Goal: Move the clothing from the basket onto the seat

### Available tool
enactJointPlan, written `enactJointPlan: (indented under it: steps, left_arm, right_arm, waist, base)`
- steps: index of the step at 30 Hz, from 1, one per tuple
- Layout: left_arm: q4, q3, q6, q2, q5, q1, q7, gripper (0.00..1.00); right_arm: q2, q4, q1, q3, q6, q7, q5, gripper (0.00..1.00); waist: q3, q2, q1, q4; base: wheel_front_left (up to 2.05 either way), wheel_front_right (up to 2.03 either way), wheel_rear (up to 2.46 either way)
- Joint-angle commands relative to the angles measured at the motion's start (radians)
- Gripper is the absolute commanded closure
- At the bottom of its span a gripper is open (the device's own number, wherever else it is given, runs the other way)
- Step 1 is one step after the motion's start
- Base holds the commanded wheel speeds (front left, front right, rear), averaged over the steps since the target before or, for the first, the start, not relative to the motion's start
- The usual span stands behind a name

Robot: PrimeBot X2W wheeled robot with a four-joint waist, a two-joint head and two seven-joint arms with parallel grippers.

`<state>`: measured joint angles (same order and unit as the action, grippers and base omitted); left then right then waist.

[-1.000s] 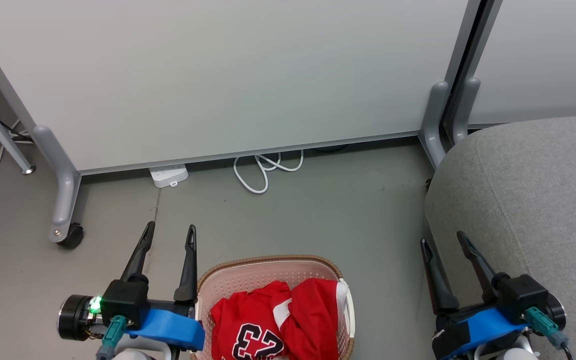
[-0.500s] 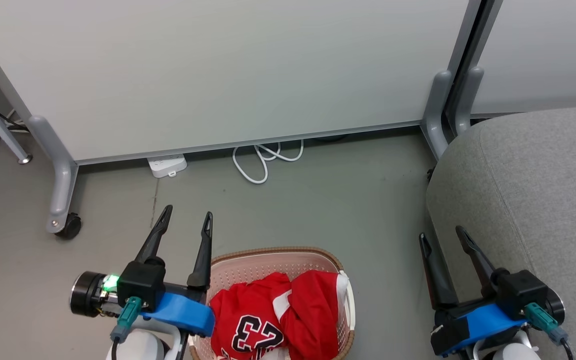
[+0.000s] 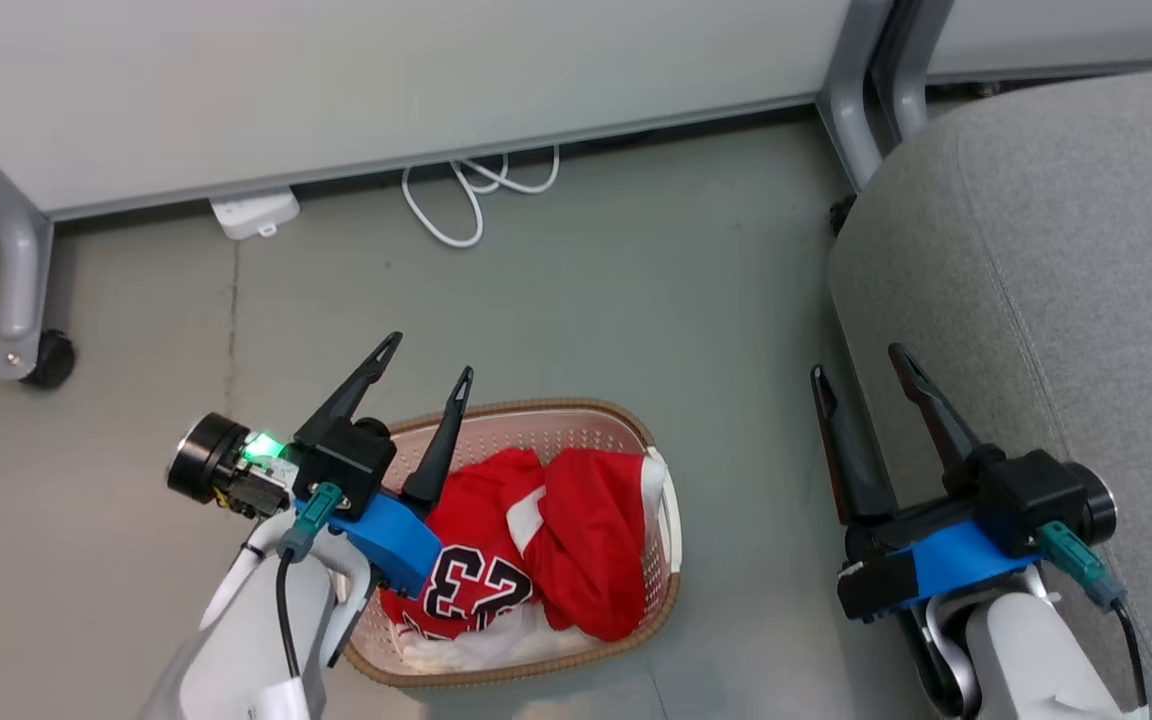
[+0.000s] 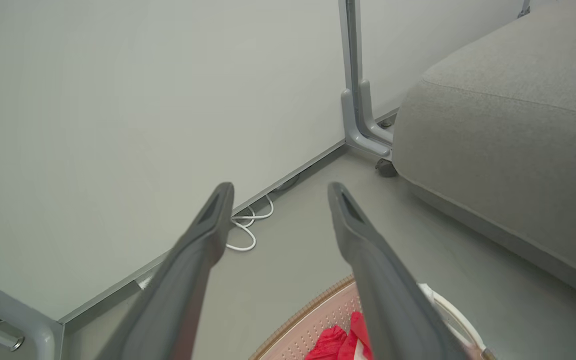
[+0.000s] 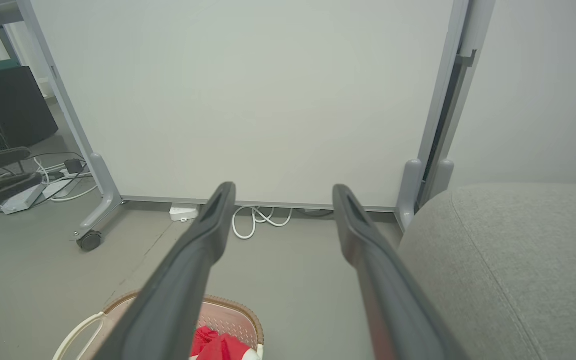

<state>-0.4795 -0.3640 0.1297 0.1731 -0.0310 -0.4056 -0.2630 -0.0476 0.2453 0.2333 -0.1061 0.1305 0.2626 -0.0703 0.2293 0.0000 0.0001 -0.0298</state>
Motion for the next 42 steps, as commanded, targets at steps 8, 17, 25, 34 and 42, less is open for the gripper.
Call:
enactJointPlan:
  steps: [8, 17, 25, 34, 42]
  left_arm:
    - [-0.165, -0.213, 0.001, 0.108, -0.063, -0.189, -0.003, 0.00]
    - [-0.336, -0.493, 0.001, 0.174, -0.116, -0.341, -0.003, 0.00]
    - [-0.452, -0.716, 0.001, 0.217, -0.195, -0.436, -0.003, 0.00]
    - [-0.579, -0.876, 0.001, 0.243, -0.286, -0.516, 0.012, 0.00]
    - [-0.626, -0.915, 0.001, 0.259, -0.294, -0.581, 0.069, 0.00]
  right_arm:
    - [-0.004, -0.035, 0.123, -0.035, 0.000, 0.003, -0.005, 0.00]
    - [-0.004, -0.063, 0.207, -0.064, 0.000, 0.003, -0.018, 0.00]
    - [-0.004, -0.090, 0.261, -0.081, 0.000, 0.003, -0.019, 0.00]
    - [-0.004, -0.111, 0.305, -0.091, 0.000, 0.003, -0.020, 0.00]
    - [-0.004, -0.137, 0.338, -0.095, 0.000, 0.003, -0.022, 0.00]
  waist:
    - [0.232, 0.0000, -0.0001, -0.097]
    - [0.382, 0.0000, -0.0001, -0.149]
    - [0.494, 0.0000, -0.0001, -0.180]
    - [0.593, 0.0000, -0.0001, -0.200]
    - [0.690, 0.0000, -0.0001, -0.218]
  base:
    - [0.00, 0.00, 0.00]
    - [0.00, 0.00, 0.00]
    - [0.00, 0.00, 0.00]
    - [0.00, 0.00, 0.00]
    - [0.00, 0.00, 0.00]
